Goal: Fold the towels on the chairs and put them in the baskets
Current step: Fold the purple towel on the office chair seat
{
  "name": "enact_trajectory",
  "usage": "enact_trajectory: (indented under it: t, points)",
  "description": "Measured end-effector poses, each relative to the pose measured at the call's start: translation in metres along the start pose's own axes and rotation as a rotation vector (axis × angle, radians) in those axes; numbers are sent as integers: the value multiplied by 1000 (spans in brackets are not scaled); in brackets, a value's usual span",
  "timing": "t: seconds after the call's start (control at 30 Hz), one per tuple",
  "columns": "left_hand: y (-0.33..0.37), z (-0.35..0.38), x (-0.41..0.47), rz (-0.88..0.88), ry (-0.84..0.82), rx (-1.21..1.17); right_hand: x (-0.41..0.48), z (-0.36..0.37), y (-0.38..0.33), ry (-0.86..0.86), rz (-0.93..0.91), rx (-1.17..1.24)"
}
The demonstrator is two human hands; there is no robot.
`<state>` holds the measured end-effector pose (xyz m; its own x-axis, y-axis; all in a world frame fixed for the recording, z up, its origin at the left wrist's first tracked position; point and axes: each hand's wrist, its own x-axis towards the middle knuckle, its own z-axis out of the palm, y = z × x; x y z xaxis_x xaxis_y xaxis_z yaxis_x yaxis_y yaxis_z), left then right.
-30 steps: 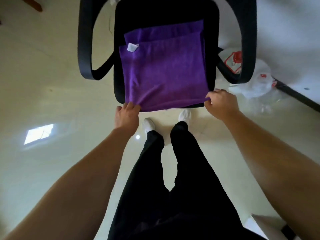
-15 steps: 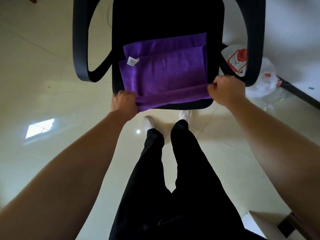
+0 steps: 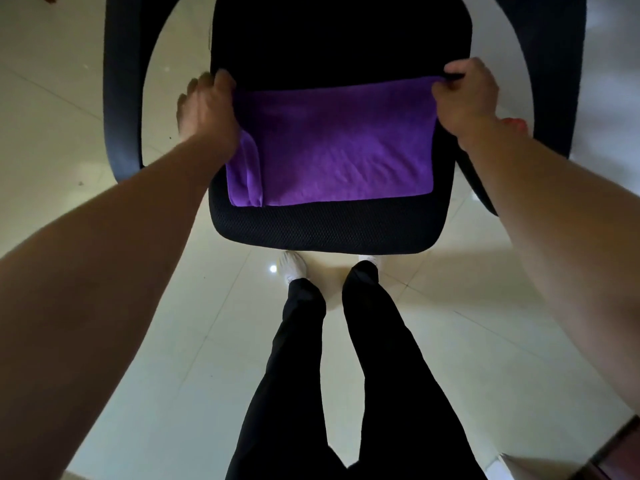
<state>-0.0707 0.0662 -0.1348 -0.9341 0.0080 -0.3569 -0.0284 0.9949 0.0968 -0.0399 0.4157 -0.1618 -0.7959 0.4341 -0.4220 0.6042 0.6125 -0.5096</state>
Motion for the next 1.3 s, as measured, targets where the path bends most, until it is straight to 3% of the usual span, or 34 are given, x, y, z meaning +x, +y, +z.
enact_trajectory:
  t: [0.13,0.4,0.53,0.63,0.77,0.83,0.97,1.03,1.13,1.2,1.3]
  points:
    - [-1,20,-6,-89,138,-152,1,16,2,-49,98,-55]
    - [6,74,-108,-445,-24,-187,-66,37,43,-163,400,-143]
    - [11,87,-129,-560,17,-277,-81,45,58,-217,399,-188]
    - [17,90,-128,-597,59,-494,-81,47,57,-185,383,-156]
    - [13,89,-124,-658,94,-606,-78,40,54,-76,419,-53]
    - [9,91,-123,-793,106,-799,-78,39,59,-33,441,18]
    - [13,80,-121,-1244,32,-1539,-85,45,64,-14,541,253]
    - [16,76,-120,-1325,32,-1675,-90,46,66,-9,578,312]
    - [16,75,-117,-1328,-19,-1475,-92,45,68,-12,546,321]
    - [16,81,-114,-1275,8,-1085,-93,43,69,-38,538,338]
    - [23,82,-113,-862,170,-517,-94,43,67,-80,554,368]
